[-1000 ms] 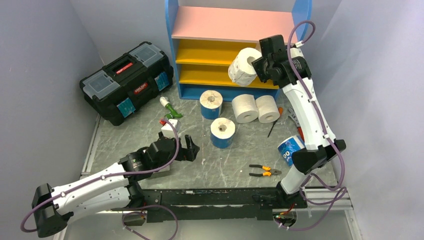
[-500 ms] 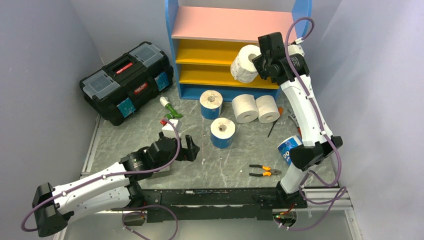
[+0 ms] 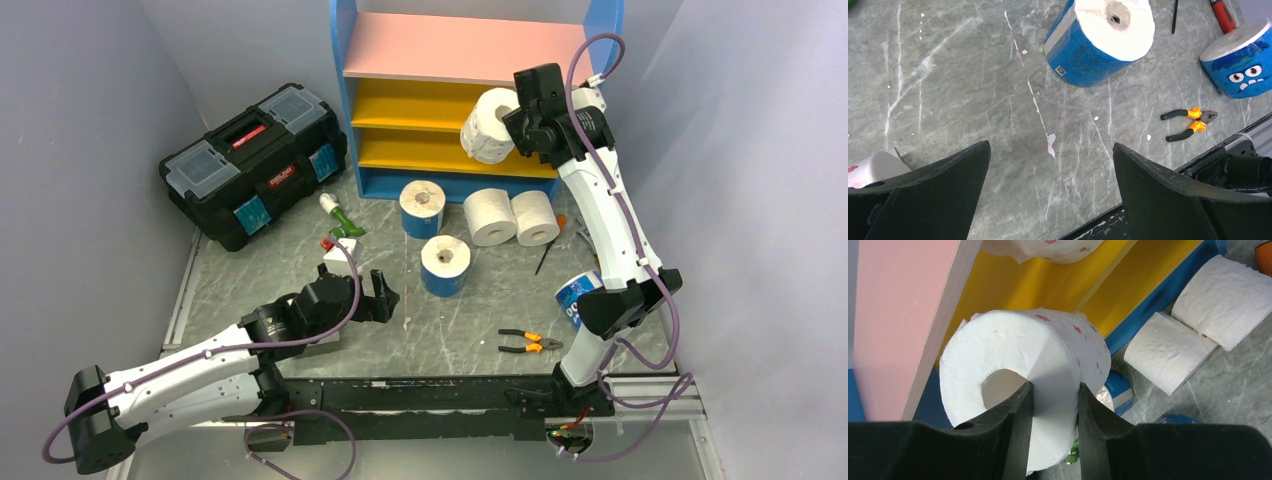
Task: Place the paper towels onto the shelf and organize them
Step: Place the paper towel on the shelf.
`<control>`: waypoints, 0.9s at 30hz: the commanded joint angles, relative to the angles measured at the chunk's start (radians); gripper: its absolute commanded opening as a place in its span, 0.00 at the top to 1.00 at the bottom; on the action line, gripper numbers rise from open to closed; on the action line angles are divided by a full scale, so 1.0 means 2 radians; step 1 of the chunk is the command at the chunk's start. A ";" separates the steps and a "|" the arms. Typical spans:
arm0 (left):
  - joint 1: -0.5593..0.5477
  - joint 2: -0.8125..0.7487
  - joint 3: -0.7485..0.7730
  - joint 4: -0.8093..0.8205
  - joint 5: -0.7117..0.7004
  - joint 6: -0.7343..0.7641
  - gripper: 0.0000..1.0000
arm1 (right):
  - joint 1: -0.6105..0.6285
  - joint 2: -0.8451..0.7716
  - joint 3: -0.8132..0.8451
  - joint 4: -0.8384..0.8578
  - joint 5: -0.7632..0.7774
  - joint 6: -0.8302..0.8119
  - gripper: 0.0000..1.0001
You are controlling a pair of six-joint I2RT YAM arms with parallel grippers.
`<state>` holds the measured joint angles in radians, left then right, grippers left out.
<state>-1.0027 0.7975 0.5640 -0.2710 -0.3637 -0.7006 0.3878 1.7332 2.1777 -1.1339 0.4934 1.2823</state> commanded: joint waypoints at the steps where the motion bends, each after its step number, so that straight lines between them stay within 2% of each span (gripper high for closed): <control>1: 0.001 -0.001 0.004 0.012 -0.006 -0.001 0.01 | -0.003 0.004 0.012 0.052 0.016 -0.002 1.00; 27: 0.008 0.014 0.013 0.023 -0.001 0.012 0.01 | -0.004 0.049 0.042 0.056 -0.007 -0.016 1.00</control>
<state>-0.9928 0.8146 0.5640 -0.2657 -0.3637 -0.6941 0.3878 1.7741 2.2238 -1.1210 0.4950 1.2472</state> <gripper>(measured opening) 0.992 0.356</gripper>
